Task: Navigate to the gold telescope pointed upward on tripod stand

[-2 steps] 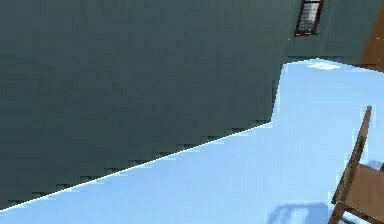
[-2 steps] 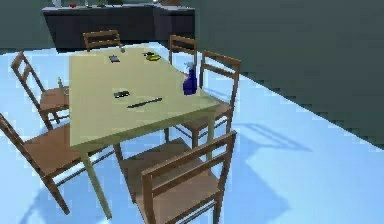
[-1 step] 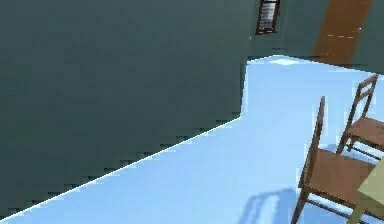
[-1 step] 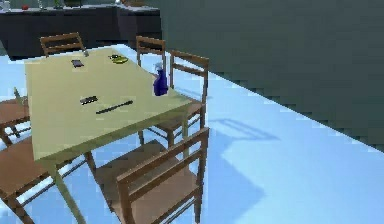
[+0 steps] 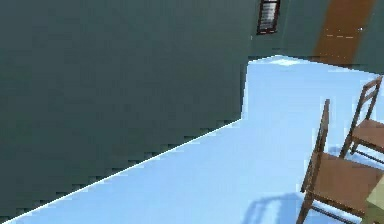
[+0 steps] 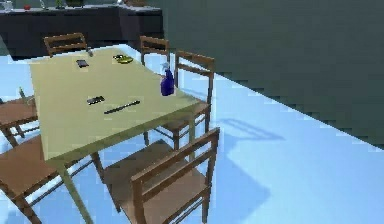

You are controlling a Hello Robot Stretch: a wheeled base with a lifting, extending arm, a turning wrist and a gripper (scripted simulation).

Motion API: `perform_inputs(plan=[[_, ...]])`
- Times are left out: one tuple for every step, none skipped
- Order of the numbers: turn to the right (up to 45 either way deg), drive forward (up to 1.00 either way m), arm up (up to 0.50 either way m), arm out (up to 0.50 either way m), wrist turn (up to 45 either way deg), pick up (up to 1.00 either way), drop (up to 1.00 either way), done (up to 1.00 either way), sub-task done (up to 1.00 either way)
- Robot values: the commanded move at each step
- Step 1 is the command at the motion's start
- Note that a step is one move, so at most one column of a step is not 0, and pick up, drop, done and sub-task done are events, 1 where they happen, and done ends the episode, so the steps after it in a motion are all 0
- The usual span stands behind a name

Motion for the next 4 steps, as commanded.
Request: perform_inputs(plan=[[12.0, 0.0, 0.0, 0.0, 0.0, 0.0, 0.0, 0.0, 0.0], [0.0, 1.0, 0.0, 0.0, 0.0, 0.0, 0.0, 0.0, 0.0], [0.0, 0.45, 0.0, 0.0, 0.0, 0.0, 0.0, 0.0, 0.0], [24.0, 0.0, 0.0, 0.0, 0.0, 0.0, 0.0, 0.0, 0.0]])
